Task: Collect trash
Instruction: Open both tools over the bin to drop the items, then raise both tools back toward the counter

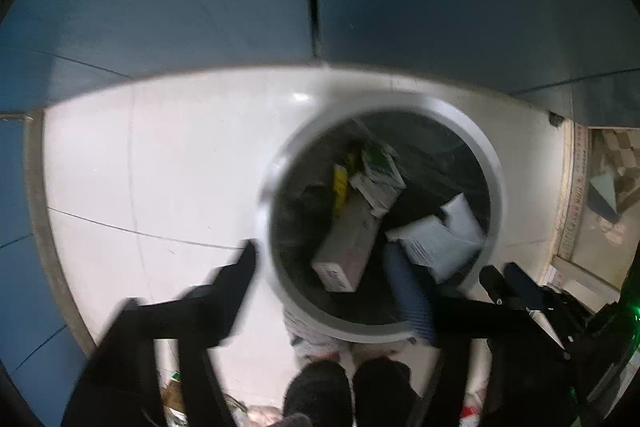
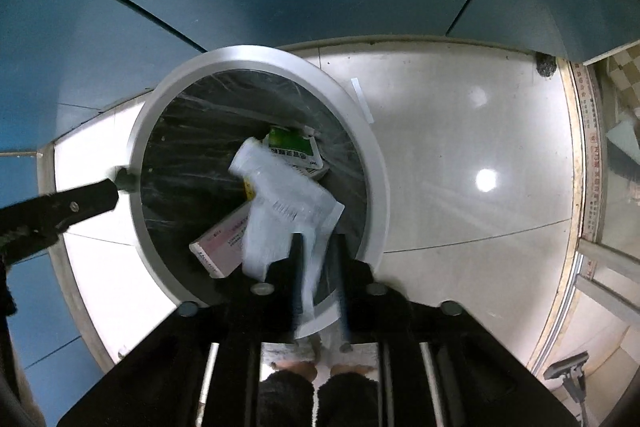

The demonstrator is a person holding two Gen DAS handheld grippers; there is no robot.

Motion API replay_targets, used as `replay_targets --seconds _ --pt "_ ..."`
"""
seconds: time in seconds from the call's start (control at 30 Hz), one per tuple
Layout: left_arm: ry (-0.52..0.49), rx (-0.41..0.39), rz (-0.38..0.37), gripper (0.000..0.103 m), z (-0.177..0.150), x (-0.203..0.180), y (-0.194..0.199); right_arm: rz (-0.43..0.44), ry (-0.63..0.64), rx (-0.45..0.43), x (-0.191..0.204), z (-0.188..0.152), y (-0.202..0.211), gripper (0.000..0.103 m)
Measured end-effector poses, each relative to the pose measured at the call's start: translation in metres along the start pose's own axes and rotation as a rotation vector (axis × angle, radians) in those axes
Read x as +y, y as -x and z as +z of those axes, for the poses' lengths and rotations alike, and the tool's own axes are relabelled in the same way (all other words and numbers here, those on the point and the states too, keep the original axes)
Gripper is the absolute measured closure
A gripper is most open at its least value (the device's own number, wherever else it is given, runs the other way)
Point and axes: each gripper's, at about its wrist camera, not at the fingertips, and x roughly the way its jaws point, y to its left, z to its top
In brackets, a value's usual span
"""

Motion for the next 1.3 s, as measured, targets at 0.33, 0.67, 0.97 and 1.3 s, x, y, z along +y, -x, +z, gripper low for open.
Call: replay_targets --seconds 0.33,0.67,0.97,1.3 --pt "-0.006 -0.092 0.093 0.0 -0.022 0.018 0.058 -0.039 0.011 -0.019 0.005 -0.01 0.046 0.001" --pt "-0.027 -0.153 0.133 0.0 -0.074 0.031 0.188 -0.085 -0.001 -0.072 0.015 -0.033 0.175 0.0" --pt "-0.058 -0.201 0.108 0.0 -0.128 0.031 0.32 -0.092 0.006 -0.139 0.038 -0.071 0.348 0.0" --pt "-0.081 -0.275 0.072 0.0 -0.165 0.042 0.43 -0.079 0.004 -0.182 0.065 -0.12 0.504 0.0"
